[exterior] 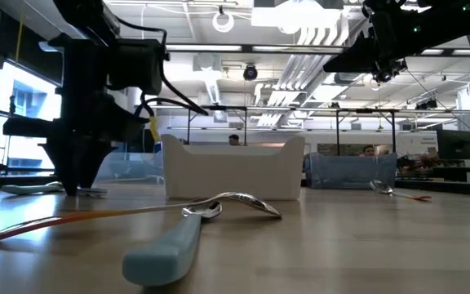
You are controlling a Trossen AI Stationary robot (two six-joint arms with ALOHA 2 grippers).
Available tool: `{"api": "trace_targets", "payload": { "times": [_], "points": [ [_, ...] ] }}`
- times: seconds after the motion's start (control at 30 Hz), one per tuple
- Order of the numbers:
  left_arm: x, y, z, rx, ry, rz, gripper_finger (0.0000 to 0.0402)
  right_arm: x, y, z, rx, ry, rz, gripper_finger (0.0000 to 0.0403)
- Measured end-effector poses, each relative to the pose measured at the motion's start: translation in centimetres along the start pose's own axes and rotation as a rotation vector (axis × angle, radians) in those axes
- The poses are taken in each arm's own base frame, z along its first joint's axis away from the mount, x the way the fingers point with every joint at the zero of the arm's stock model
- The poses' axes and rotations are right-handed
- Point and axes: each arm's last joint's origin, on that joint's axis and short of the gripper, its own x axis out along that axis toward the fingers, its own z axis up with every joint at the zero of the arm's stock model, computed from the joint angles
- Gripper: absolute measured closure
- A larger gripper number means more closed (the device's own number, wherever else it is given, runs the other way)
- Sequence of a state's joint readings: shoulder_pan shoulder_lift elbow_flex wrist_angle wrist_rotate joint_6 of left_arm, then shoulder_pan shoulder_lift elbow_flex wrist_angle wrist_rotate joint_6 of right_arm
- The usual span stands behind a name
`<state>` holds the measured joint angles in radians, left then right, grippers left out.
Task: Sort silverware by color (type)
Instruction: Put the blue patterned spoon into the white bin
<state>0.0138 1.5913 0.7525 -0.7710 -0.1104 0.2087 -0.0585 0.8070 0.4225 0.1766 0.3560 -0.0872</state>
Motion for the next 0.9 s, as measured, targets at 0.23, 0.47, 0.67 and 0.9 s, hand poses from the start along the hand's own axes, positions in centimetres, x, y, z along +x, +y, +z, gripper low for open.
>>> {"api": "trace_targets", "payload": {
  "times": [0.23, 0.47, 0.67, 0.9],
  "points": [
    [-0.4, 0.0, -0.1, 0.019, -0.028, -0.018, 0.0388, 0.0, 0.0, 0.0, -0.012, -0.001, 0.000, 0.0403],
    [-3.0, 0.5, 0.6, 0.014, -0.056, 0.011, 0.0394, 0.0, -0.1, 0.1, -0.021, -0.008, -0.036, 0.0403],
    [-6.7, 1.4, 1.8, -0.020, -0.100, 0.072, 0.0396, 0.0, -0.1, 0.1, -0.018, -0.009, -0.038, 0.0403],
    [-11.8, 3.9, 3.2, -0.089, -0.197, 0.125, 0.0396, 0.0, -0.1, 0.1, 0.004, -0.006, -0.038, 0.0403]
  ]
}}
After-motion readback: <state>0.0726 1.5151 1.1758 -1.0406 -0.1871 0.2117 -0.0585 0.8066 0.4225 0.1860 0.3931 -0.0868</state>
